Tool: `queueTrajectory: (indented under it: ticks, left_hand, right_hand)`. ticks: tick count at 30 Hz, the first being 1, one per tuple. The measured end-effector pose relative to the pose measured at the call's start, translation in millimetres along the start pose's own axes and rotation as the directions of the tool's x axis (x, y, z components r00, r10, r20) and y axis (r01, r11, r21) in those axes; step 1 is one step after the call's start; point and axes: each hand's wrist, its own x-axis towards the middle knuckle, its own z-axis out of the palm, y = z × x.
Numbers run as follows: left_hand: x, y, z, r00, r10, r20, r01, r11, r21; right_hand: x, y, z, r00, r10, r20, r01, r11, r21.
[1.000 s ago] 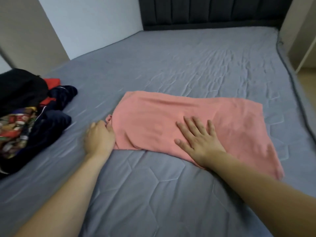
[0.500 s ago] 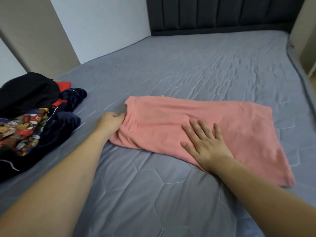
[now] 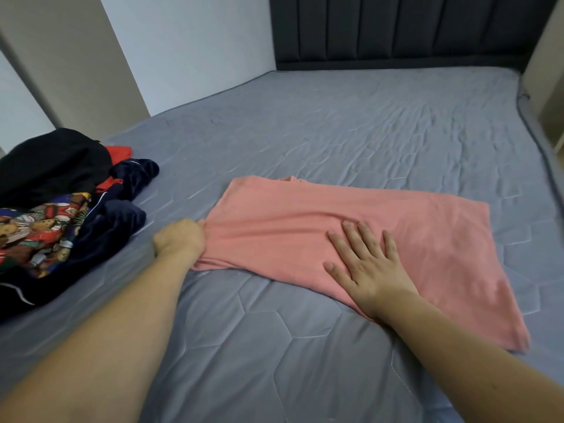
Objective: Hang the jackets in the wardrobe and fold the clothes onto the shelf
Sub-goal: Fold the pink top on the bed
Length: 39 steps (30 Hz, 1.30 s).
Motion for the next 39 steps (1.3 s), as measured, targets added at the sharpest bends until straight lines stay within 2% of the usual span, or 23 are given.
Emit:
queueTrajectory:
  ticks: [1, 3, 4, 6, 7, 8, 9, 12, 14, 15, 17, 19, 21, 24, 26, 28, 31, 32, 34, 35, 37, 38, 39]
  left_hand:
    - [-2, 11, -6, 0.995, 0.058, -0.082, -0.056, 0.998, 0.023]
    - [-14, 39, -13, 0.935, 0.254, -0.246, -0.259, 0.966, 0.013]
    - [-25, 53, -13, 0.899, 0.364, -0.243, -0.379, 0.925, -0.015]
    - [-51, 70, 3, 0.837, 0.541, -0.076, -0.546, 0.835, -0.070]
    - [-62, 71, 16, 0.824, 0.565, 0.033, -0.563, 0.824, -0.062]
    - [-68, 68, 27, 0.830, 0.551, 0.093, -0.549, 0.835, -0.046]
    - [-70, 64, 34, 0.854, 0.513, 0.086, -0.512, 0.858, -0.038]
    - [-72, 61, 30, 0.940, 0.334, -0.066, -0.338, 0.939, -0.065]
    - [-71, 55, 22, 0.976, 0.117, -0.181, -0.151, 0.972, -0.182]
    - [-69, 49, 19, 0.983, 0.020, -0.185, -0.070, 0.961, -0.266]
    - [-61, 37, 16, 0.991, -0.099, -0.094, 0.050, 0.904, -0.424]
    - [-53, 27, 12, 0.993, -0.115, 0.014, 0.108, 0.877, -0.468]
    - [-46, 24, 7, 0.993, -0.095, 0.071, 0.116, 0.894, -0.434]
    - [-36, 27, 3, 0.998, -0.046, 0.034, 0.056, 0.898, -0.437]
    - [-31, 28, 5, 1.000, -0.020, -0.019, 0.010, 0.898, -0.440]
    - [-31, 25, 11, 1.000, -0.010, -0.027, -0.001, 0.923, -0.385]
    - [-35, 13, 16, 0.999, 0.009, -0.040, -0.015, 0.989, -0.146]
    - [-36, 10, 12, 1.000, 0.003, -0.023, -0.004, 0.997, -0.079]
    - [-35, 11, 4, 0.994, -0.052, 0.095, 0.057, 0.998, -0.041]
    - [-36, 12, -1, 0.981, -0.086, 0.176, 0.101, 0.992, -0.080]
    - [-43, 16, -11, 0.935, -0.142, 0.325, 0.252, 0.909, -0.331]
    - [-48, 17, -14, 0.922, -0.161, 0.352, 0.331, 0.801, -0.500]
    - [-55, 16, -15, 0.909, -0.214, 0.357, 0.406, 0.646, -0.647]
  right_hand:
    - [1, 0, 0, 1.000, 0.001, 0.006, -0.001, 1.000, 0.005]
    - [4, 2, 0, 1.000, -0.003, 0.029, 0.003, 1.000, 0.023]
    - [5, 3, 1, 0.999, -0.003, 0.039, 0.001, 0.999, 0.049]
    - [8, 8, -1, 0.999, 0.011, 0.046, -0.017, 0.989, 0.149]
    - [10, 11, -3, 0.998, 0.028, 0.054, -0.038, 0.978, 0.204]
    - [12, 14, -5, 0.996, 0.051, 0.074, -0.068, 0.967, 0.244]
    - [14, 18, -8, 0.992, 0.082, 0.100, -0.106, 0.959, 0.263]
    - [26, 26, -19, 0.966, 0.177, 0.187, -0.215, 0.955, 0.205]
    - [44, 26, -30, 0.954, 0.211, 0.214, -0.242, 0.961, 0.133]
    - [57, 24, -38, 0.952, 0.222, 0.209, -0.247, 0.964, 0.102]
    - [92, 14, -55, 0.966, 0.189, 0.175, -0.211, 0.971, 0.114]
    - [132, -1, -67, 0.986, 0.101, 0.136, -0.127, 0.973, 0.194]
    - [168, -25, -71, 0.989, -0.021, 0.149, -0.015, 0.971, 0.237]
    - [215, -65, -58, 0.953, -0.209, 0.219, 0.108, 0.910, 0.400]
    - [237, -88, -44, 0.960, -0.189, 0.206, 0.071, 0.877, 0.476]
    - [250, -101, -23, 0.979, -0.151, 0.136, 0.076, 0.894, 0.442]
    - [259, -98, -2, 0.995, -0.100, -0.004, 0.093, 0.900, 0.426]
    - [263, -91, -1, 0.993, -0.094, -0.070, 0.116, 0.891, 0.440]
    - [275, -76, 1, 0.982, -0.085, -0.171, 0.153, 0.888, 0.434]
    - [278, -70, 4, 0.978, -0.087, -0.190, 0.159, 0.899, 0.408]
    - [279, -66, 11, 0.983, -0.070, -0.168, 0.124, 0.933, 0.338]
    - [276, -66, 13, 0.991, -0.040, -0.124, 0.077, 0.947, 0.313]
    - [274, -68, 12, 0.999, 0.002, -0.055, 0.015, 0.951, 0.307]
